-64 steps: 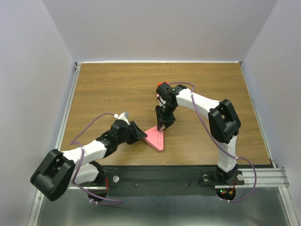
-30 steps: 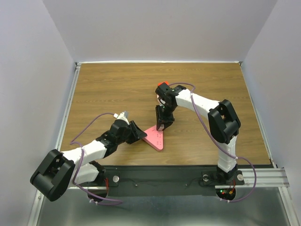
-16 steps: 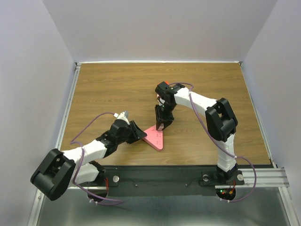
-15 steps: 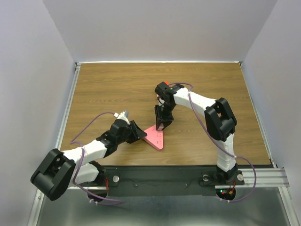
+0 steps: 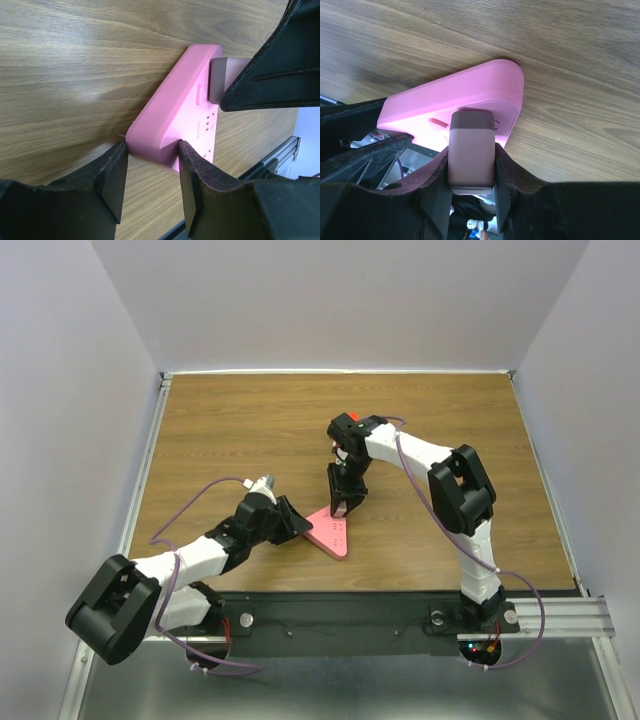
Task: Insert the plug
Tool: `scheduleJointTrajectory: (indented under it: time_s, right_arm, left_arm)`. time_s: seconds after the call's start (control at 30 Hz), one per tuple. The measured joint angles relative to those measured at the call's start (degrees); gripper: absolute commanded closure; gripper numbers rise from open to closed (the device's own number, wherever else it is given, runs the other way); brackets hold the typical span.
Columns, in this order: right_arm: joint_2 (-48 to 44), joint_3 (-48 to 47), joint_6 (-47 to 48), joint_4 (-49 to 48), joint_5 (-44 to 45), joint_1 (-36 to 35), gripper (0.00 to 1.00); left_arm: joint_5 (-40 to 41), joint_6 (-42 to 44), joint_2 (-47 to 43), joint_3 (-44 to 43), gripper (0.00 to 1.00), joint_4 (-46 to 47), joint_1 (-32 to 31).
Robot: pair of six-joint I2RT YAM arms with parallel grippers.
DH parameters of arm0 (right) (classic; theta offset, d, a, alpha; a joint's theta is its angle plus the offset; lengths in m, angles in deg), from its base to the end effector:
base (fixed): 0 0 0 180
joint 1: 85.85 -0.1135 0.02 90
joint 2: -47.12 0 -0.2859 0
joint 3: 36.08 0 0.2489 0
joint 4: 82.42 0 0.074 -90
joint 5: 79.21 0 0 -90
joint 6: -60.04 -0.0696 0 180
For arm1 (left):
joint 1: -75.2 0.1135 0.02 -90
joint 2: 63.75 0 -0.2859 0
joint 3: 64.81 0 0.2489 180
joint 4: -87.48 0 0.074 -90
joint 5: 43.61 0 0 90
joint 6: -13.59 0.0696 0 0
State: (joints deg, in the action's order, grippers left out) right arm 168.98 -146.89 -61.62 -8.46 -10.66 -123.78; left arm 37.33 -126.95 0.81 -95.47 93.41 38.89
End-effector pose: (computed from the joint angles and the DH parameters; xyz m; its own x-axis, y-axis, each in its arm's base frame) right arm 0.3214 0.2827 0.1704 -0.9823 -0.1462 0.1172 -0.0959 0.9297 0.3557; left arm 0.1787 -0.1449 0.1659 -0.7782 -0.3743 -0.5043 0.1511 0.6678 -0.7288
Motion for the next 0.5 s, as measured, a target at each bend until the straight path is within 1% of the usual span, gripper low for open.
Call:
scheduleJointTrajectory:
  time_s: [0.27, 0.5]
  right_arm:
    - [1.81, -2.49, 0.55, 2.64, -0.07, 0.0, 1.0]
    - [4.76, -7.34, 1.18, 7.34, 1.29, -0.02, 1.0]
  left_arm:
    - [0.46, 0.59, 0.09, -0.76, 1.0, -1.18, -0.37]
    - [0.7, 1.73, 1.84, -3.04, 1.0, -2.58, -0.74]
